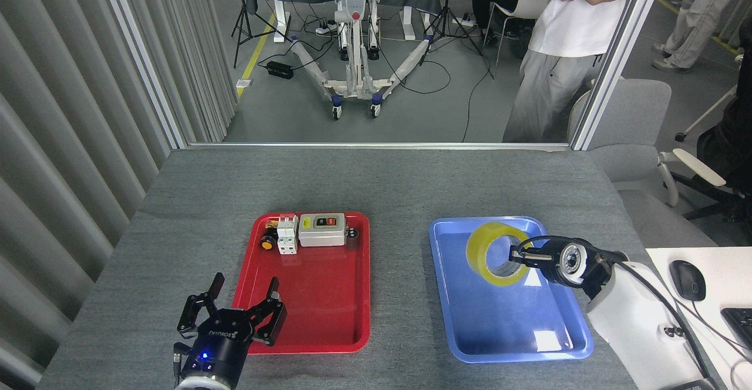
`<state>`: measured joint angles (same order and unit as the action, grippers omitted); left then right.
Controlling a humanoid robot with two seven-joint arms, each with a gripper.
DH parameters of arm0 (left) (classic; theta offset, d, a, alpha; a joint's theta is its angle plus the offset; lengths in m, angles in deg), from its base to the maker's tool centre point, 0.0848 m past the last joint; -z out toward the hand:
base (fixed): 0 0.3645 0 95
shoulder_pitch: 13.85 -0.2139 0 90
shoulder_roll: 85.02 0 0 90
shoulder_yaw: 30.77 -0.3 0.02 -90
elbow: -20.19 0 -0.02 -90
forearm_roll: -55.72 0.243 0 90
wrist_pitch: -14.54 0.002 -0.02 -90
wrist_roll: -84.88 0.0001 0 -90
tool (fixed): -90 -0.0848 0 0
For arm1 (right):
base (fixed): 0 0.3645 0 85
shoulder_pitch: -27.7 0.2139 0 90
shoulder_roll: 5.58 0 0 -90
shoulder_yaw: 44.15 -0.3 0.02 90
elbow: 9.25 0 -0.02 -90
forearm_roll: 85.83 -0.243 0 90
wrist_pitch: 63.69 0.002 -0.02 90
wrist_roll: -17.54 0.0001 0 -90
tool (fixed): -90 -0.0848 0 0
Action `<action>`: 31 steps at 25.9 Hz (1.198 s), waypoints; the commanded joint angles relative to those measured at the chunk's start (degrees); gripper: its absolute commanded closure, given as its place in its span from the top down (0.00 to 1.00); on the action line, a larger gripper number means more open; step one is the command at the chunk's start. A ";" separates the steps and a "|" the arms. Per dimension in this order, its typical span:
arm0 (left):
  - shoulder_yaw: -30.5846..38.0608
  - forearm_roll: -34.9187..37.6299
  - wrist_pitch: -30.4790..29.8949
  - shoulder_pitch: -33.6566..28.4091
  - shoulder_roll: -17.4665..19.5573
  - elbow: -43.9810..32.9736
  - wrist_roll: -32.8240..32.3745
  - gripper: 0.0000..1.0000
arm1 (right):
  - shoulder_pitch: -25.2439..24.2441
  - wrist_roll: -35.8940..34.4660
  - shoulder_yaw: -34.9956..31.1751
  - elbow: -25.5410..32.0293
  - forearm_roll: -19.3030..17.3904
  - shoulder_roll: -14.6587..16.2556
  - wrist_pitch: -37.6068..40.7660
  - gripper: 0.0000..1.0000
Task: Place and move tape with both arms
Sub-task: 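Lower the tape into the blue tray with the right gripper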
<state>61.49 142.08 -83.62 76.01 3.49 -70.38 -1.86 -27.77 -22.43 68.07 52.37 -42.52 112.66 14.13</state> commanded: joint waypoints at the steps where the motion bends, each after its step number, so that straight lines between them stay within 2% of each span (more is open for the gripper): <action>1: -0.06 0.04 0.17 -0.04 0.00 -0.22 0.17 0.99 | 0.54 5.25 2.56 -0.71 0.11 0.24 -3.99 0.22; 6: -0.06 -0.48 0.17 -0.56 0.09 -0.31 0.00 0.99 | 0.63 5.52 3.97 -1.32 -0.15 1.20 -4.87 0.22; 9: 0.03 -0.48 0.08 -0.56 0.09 -1.01 0.00 0.99 | 0.72 5.25 4.05 -4.57 0.38 0.59 -5.66 0.22; 16: 0.03 -0.75 -0.01 -0.56 0.00 -1.89 -0.18 0.99 | 1.33 4.64 4.05 -5.72 0.82 0.33 -5.92 0.22; 19: -0.06 -0.75 -0.01 -0.65 0.00 -2.33 -0.18 0.99 | 1.33 4.37 4.05 -6.42 0.99 -0.46 -5.83 0.24; 23: -0.06 -0.75 -0.01 -1.35 0.00 -2.33 -0.18 0.99 | 1.42 2.70 3.97 -9.67 3.36 -2.05 -5.57 0.26; 31: -0.15 -0.84 0.34 -1.35 -0.79 -2.33 -0.27 0.99 | 1.33 0.68 3.44 -9.85 3.45 -2.40 -5.22 0.31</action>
<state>61.40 141.28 -83.34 74.60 3.00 -72.73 -2.11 -26.41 -20.75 71.69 42.60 -39.11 110.40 8.76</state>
